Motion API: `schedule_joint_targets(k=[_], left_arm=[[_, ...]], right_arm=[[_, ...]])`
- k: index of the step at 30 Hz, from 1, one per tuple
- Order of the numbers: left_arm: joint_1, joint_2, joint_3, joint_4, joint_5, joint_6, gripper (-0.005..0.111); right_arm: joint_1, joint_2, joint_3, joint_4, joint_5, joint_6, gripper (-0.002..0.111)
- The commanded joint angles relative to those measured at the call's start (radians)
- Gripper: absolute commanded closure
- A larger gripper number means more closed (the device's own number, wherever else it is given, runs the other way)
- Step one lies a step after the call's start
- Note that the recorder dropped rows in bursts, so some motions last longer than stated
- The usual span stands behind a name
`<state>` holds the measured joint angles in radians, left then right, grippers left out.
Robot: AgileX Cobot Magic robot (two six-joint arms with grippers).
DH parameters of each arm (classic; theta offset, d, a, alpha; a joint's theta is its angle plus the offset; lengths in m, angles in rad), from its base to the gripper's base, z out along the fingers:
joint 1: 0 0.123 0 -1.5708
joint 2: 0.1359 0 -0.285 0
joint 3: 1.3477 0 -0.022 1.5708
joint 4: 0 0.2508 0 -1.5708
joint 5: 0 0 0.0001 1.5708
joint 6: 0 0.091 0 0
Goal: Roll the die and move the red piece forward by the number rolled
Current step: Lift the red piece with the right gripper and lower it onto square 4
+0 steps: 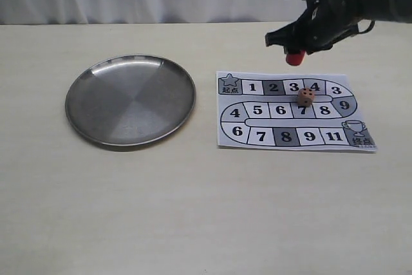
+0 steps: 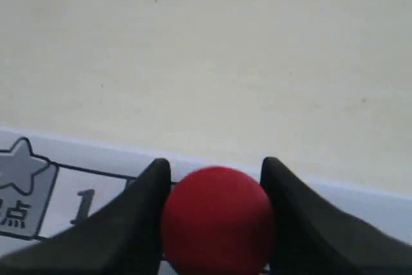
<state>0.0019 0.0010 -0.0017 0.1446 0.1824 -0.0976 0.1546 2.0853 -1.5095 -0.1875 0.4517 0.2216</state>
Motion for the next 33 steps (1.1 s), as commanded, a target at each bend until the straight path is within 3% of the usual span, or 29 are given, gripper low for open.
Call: schedule_joint_targets(k=[1,22,33], left_arm=[[-0.002,-0.001,0.002,0.000,-0.009,-0.001,0.107],[-0.002,-0.001,0.002,0.000,-0.009,-0.001,0.107],[-0.002,-0.001,0.002,0.000,-0.009,-0.001,0.107]], right_arm=[[-0.016,0.067,0.004,-0.008,0.004,-0.004,0.104],[-0.027,0.127,-0.015,0.001,0.076,-0.004,0.104],[-0.032,-0.070,-0.024,-0.007,0.079,-0.004,0.104]])
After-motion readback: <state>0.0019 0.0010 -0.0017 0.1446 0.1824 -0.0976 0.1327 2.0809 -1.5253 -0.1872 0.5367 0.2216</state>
